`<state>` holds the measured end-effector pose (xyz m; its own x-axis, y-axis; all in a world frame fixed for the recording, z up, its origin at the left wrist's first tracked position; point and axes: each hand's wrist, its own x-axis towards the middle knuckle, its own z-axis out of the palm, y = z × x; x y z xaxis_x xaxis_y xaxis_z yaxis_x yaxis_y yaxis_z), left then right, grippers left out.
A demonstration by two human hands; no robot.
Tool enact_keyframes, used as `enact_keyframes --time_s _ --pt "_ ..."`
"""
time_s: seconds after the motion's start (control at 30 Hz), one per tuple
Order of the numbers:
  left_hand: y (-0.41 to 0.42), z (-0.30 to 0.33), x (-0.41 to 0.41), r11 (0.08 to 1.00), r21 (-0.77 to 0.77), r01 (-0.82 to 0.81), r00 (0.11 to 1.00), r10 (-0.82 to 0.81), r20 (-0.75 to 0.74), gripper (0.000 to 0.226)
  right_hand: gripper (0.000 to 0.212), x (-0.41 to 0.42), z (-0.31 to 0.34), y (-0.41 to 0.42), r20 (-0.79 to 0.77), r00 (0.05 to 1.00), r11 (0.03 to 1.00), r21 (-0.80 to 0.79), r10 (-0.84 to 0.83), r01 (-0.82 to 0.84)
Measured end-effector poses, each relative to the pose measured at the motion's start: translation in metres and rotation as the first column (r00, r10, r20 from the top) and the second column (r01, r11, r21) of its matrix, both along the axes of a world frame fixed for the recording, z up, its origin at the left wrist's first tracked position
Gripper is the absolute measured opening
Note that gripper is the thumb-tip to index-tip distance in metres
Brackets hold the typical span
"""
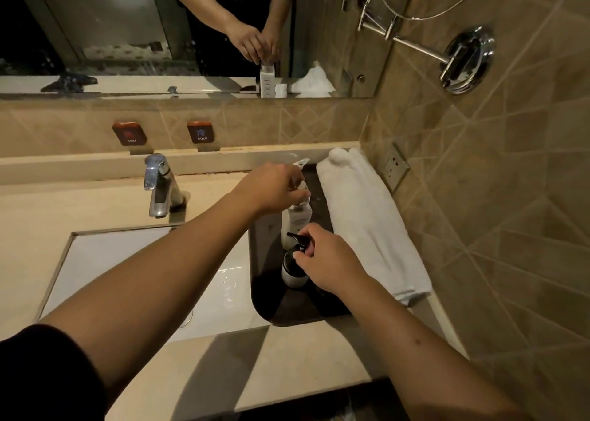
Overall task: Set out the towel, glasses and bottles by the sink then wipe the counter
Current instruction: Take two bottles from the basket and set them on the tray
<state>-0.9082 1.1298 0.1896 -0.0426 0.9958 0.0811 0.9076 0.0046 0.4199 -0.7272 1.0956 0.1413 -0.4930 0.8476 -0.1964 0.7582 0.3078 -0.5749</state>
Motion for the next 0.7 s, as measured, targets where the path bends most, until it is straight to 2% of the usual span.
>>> enact_keyframes --time_s 0.17,0.37,0.47,0.57,0.63,0.7 --pt "-0.012 0.001 0.004 0.999 0.026 -0.035 0.999 0.034 0.026 0.046 0.060 0.004 0.006 -0.004 0.007 1.000 1.000 -0.002 0.005 -0.005" --pt "-0.048 0.011 0.000 0.996 0.000 -0.088 0.996 0.088 0.007 0.047 0.060 0.014 0.025 -0.013 0.008 1.000 0.994 0.112 0.016 -0.017" --pt "-0.079 0.011 -0.003 0.987 -0.060 -0.148 0.987 0.144 -0.070 0.043 0.053 0.016 0.039 -0.022 -0.017 0.998 0.985 0.165 0.060 -0.056" --pt "-0.118 0.009 -0.003 0.973 -0.110 -0.201 0.976 0.190 -0.106 0.037 0.033 0.013 0.049 -0.035 -0.052 0.990 0.976 0.184 0.132 -0.121" --pt "-0.149 0.007 -0.002 0.962 -0.133 -0.237 0.967 0.221 -0.125 0.033 0.020 0.008 0.052 -0.045 -0.042 0.979 0.963 0.195 0.197 -0.186" --pt "-0.181 0.005 -0.003 0.946 -0.160 -0.283 0.953 0.257 -0.164 0.029 0.015 0.003 0.050 -0.056 -0.008 0.964 0.944 0.203 0.267 -0.260"
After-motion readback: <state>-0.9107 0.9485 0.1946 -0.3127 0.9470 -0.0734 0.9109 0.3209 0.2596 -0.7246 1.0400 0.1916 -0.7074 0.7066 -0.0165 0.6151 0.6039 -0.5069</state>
